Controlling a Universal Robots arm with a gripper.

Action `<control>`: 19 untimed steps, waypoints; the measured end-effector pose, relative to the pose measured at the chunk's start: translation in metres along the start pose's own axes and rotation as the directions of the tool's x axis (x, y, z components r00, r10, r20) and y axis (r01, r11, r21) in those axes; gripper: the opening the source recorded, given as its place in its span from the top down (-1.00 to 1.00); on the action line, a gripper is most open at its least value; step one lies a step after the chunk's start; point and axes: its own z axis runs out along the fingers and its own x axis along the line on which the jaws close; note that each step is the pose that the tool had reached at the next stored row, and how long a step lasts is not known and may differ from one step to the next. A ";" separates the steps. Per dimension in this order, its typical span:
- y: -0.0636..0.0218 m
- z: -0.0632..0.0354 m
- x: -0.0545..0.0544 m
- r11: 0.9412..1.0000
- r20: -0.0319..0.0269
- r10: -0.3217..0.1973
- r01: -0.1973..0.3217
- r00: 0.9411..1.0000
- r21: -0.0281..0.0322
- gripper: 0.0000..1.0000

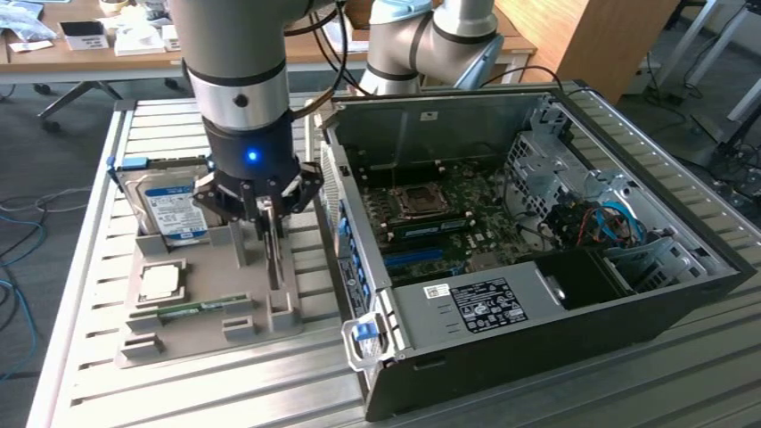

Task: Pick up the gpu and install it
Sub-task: 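Pick up the gpu and move the gpu toward the slot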

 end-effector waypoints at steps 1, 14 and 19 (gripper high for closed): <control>0.0001 -0.0014 0.000 1.000 0.000 0.000 0.000 1.000 0.000 0.47; 0.0015 -0.0311 -0.001 1.000 0.000 -0.001 0.001 1.000 0.000 0.47; 0.0021 -0.0423 -0.001 1.000 0.000 -0.001 0.001 1.000 0.000 0.47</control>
